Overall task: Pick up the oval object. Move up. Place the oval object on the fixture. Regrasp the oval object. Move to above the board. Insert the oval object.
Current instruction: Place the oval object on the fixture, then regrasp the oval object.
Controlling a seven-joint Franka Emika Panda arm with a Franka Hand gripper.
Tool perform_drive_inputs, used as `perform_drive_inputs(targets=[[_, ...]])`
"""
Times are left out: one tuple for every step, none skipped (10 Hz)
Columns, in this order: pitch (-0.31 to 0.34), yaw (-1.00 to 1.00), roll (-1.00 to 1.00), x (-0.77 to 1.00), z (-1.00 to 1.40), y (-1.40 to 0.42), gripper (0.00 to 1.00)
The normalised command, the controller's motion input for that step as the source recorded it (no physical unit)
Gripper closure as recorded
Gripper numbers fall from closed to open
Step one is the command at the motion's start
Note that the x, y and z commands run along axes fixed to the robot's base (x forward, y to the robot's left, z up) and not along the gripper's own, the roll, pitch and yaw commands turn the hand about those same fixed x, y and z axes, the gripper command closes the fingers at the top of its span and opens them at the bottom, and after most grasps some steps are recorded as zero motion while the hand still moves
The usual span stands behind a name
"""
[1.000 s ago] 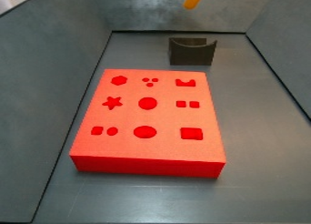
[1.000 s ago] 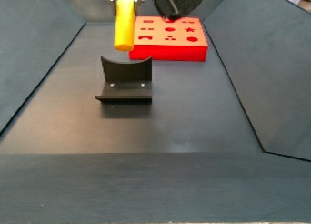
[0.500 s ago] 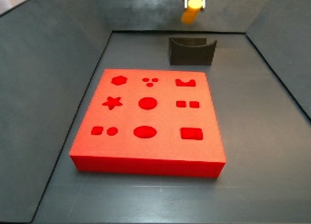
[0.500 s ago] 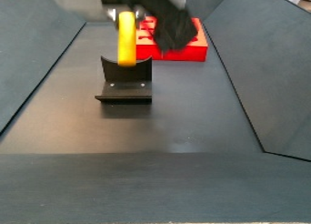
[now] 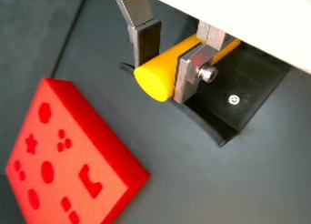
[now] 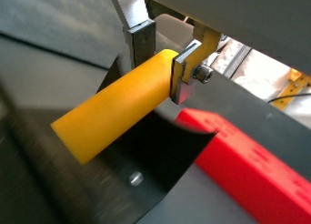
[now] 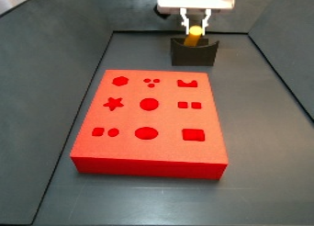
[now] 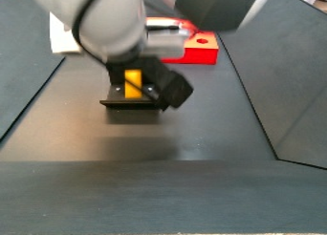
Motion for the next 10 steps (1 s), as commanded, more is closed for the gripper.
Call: perform_drive_inputs(targets=[[-0.001, -0.14, -0.17, 0.14, -0.63, 0.10, 1.00], [-0.020, -0.12, -0.13, 0.10, -0.46, 0.12, 1.00], [-0.034, -0.11, -0.12, 0.09, -0.43, 0.13, 1.00], [-0.042, -0.10, -0.11, 0.09, -0.42, 0.13, 1.00], [-0.042, -0.09, -0.11, 0.09, -0.42, 0.13, 1.00], [-0.042, -0.08, -0.11, 0.09, -0.42, 0.13, 1.00], [0.000, 0.00, 0.00, 0.00, 0.00, 0.00, 0.00], [0.001, 0.00, -0.03, 0.00, 1.00, 0.00, 0.00], [0.004, 0.01, -0.02, -0.01, 1.00, 0.00, 0.00], [0.017, 0.02, -0.01, -0.03, 1.00, 0.01, 0.00]])
